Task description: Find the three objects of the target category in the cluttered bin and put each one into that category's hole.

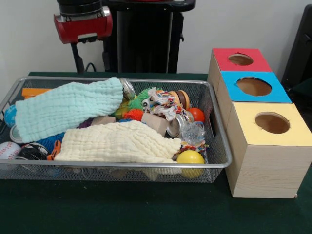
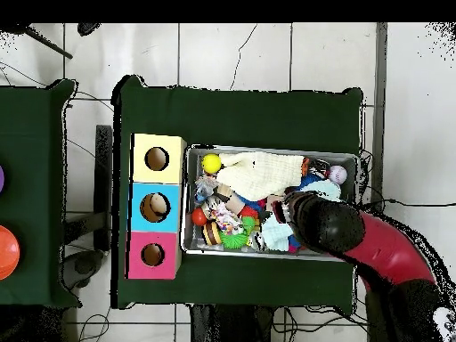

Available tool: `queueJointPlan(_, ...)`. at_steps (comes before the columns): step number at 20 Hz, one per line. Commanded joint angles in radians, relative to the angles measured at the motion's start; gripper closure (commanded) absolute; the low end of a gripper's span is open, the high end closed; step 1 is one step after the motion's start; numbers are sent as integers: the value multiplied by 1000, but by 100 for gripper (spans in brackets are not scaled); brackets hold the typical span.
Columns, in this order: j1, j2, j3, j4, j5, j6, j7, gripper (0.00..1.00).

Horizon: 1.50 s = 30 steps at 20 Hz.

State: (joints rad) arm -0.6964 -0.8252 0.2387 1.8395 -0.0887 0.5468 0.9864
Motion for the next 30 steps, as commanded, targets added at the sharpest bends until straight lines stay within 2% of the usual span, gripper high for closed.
queueJointPlan(1, 23, 65, 15, 98, 66, -88, 277, 0)
queueJointPlan(5, 27, 73, 18, 100, 73, -121, 260, 0)
queueJointPlan(15, 84, 73, -11, 55, 100, -90, 268, 0)
queueJointPlan(19, 127, 75, -40, 16, 111, -58, 280, 0)
queueJointPlan(25, 228, 111, -111, -126, 117, 62, 296, 0)
queueJointPlan(30, 244, 160, -116, -170, 129, 32, 260, 0)
